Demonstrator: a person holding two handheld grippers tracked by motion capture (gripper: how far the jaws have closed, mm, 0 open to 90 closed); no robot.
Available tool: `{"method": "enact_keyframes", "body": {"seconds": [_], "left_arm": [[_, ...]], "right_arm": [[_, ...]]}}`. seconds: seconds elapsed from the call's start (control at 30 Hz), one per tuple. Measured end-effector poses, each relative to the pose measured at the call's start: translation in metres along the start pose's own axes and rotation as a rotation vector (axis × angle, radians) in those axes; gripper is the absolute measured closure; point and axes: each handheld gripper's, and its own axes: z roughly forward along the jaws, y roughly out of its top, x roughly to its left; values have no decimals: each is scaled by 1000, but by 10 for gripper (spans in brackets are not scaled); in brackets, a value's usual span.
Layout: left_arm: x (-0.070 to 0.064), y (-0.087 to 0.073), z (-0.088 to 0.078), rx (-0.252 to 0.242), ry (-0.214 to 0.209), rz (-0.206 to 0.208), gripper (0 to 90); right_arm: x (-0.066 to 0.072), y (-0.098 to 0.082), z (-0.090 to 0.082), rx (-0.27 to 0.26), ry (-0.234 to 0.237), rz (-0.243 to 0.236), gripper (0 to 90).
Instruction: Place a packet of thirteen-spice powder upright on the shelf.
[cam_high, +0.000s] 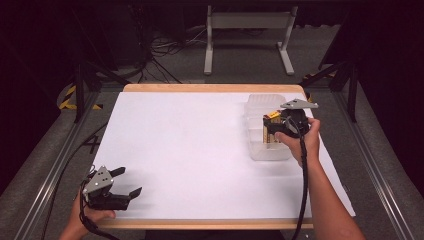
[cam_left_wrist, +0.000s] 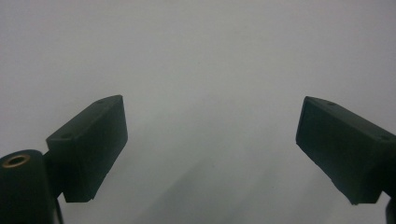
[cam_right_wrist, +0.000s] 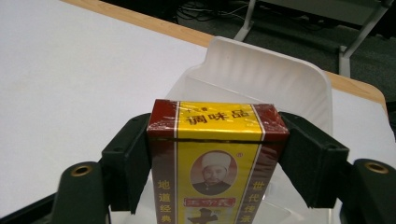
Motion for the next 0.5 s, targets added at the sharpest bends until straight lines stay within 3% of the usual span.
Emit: {"method": "enact_keyframes", "body": {"seconds": [0.5], "left_arm": [[1,0,-2,-11,5,-3,96]], "right_arm": [[-6,-13,-4,10,5,5,296]]}}
